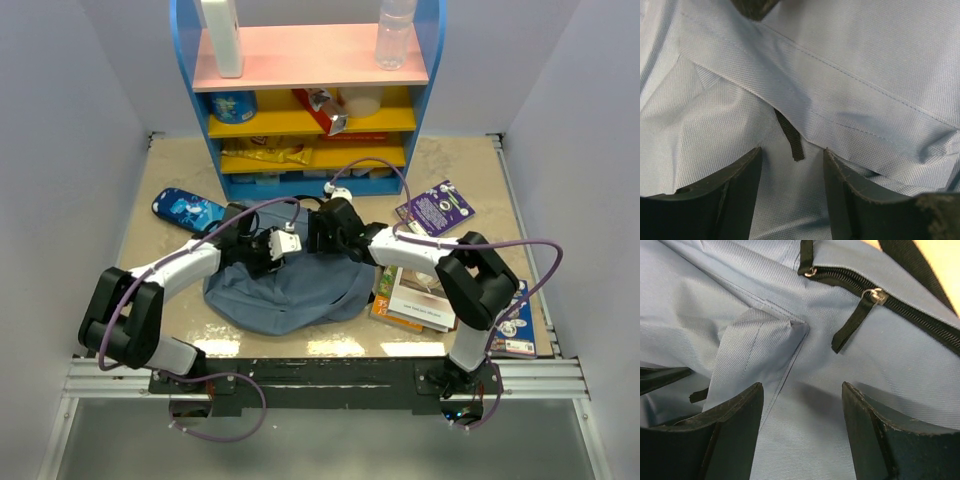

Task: Pack the student bag
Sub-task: Unzip the student bag at the center of the board.

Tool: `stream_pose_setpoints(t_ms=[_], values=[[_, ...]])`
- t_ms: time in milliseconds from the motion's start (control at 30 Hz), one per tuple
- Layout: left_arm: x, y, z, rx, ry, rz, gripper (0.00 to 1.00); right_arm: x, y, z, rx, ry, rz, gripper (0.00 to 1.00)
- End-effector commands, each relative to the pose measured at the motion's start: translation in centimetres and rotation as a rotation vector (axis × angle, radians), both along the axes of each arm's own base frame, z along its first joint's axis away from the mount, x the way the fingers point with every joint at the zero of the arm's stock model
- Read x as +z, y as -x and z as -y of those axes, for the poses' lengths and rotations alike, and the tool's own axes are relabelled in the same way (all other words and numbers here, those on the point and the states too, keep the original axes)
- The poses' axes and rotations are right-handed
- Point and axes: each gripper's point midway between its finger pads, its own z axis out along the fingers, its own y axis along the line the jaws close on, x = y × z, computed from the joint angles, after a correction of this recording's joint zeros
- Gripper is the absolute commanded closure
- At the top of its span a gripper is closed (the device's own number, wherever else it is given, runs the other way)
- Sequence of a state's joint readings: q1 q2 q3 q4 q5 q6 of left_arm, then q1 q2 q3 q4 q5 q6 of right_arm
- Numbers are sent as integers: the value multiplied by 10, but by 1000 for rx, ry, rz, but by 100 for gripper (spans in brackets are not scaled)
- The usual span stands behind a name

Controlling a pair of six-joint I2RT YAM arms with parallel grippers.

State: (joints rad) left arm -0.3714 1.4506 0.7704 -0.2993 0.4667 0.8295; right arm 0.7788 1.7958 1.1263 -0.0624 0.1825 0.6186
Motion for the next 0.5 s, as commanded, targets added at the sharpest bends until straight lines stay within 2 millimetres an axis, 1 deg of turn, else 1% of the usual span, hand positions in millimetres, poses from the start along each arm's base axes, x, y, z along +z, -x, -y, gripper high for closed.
stream_pose_setpoints(t_ms=[0, 33, 67, 100, 133, 167, 233, 267, 333, 367, 467], values=[[16, -8, 15, -30, 32, 106, 43, 3, -2, -7, 3, -50, 7, 34], [12, -9, 13, -17, 24, 117, 43, 2, -1, -8, 5, -53, 5, 34], [12, -16, 10, 9, 4, 142, 44, 1, -1, -8, 5, -54, 2, 34], [14, -23, 11, 33, 14, 168, 48, 1, 0, -9, 7, -57, -1, 34], [12, -26, 10, 41, 7, 169, 51, -1, 2, -7, 7, -56, -7, 34], [12, -29, 11, 52, 10, 169, 60, -4, 3, -6, 3, -54, -13, 35], [10, -30, 14, 49, 9, 174, 70, -7, 6, -5, 3, -61, -13, 35], [9, -30, 17, 46, 5, 178, 81, -10, 7, -3, -1, -59, -18, 35], [7, -30, 20, 47, 5, 185, 90, -19, 12, 2, -7, -48, -34, 36], [7, -30, 21, 49, 5, 186, 99, -22, 14, 3, -10, -48, -39, 36], [6, -31, 21, 59, 5, 182, 100, -32, 20, 11, -22, -38, -53, 36]])
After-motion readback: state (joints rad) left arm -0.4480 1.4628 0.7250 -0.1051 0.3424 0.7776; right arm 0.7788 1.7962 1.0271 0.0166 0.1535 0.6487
